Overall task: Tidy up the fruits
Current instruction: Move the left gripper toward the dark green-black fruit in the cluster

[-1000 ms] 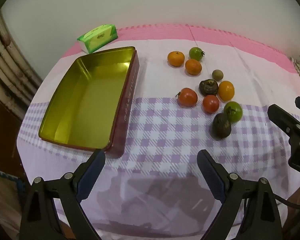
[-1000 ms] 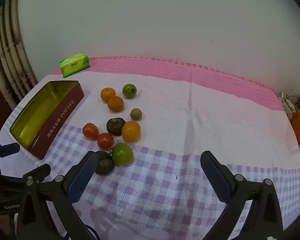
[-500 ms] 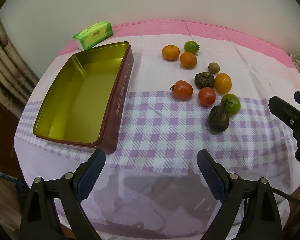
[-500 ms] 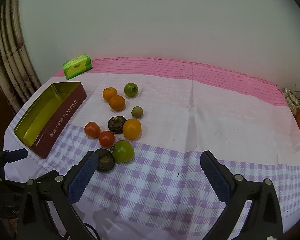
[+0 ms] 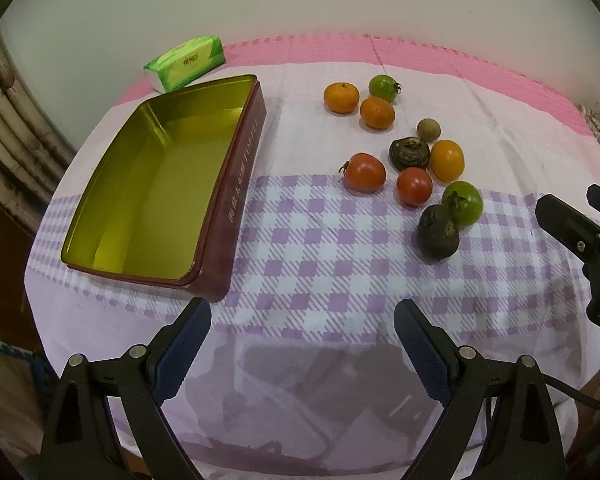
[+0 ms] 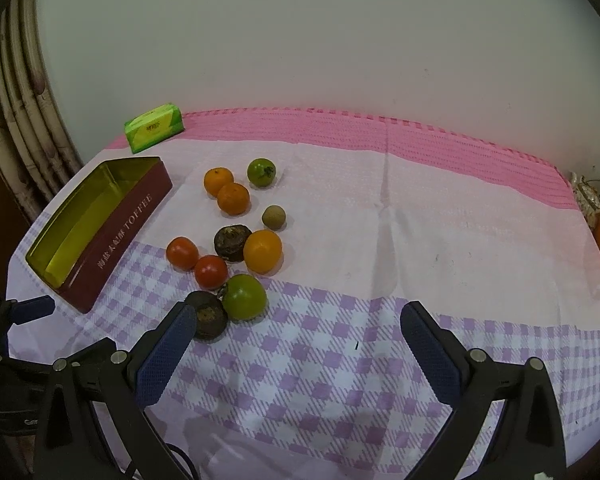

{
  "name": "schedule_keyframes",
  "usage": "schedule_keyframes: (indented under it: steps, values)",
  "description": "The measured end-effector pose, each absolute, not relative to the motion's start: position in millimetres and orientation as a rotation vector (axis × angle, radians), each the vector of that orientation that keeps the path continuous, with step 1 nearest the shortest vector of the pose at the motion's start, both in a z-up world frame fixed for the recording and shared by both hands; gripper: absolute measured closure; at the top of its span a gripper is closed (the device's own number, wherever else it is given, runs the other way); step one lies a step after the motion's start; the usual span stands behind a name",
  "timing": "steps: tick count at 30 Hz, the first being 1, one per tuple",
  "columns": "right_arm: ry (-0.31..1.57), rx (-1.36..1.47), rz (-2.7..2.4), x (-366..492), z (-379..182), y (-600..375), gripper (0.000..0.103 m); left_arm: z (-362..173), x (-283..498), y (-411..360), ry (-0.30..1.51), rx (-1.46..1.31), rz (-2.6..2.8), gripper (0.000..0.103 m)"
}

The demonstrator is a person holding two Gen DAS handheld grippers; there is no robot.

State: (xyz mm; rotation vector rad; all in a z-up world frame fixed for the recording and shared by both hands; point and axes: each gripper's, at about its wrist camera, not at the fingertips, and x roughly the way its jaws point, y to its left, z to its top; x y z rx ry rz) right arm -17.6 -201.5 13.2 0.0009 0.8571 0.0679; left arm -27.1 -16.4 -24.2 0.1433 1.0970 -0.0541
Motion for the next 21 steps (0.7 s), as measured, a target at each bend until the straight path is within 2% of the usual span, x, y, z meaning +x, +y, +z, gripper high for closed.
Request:
schedule_keyframes:
  steps: [21]
  values:
    - [0.873, -0.004, 0.040, -13.0, 9.0, -209.5, 0.002, -23.7, -27.5, -21.3, 1.110, 0.126, -0.016, 0.010]
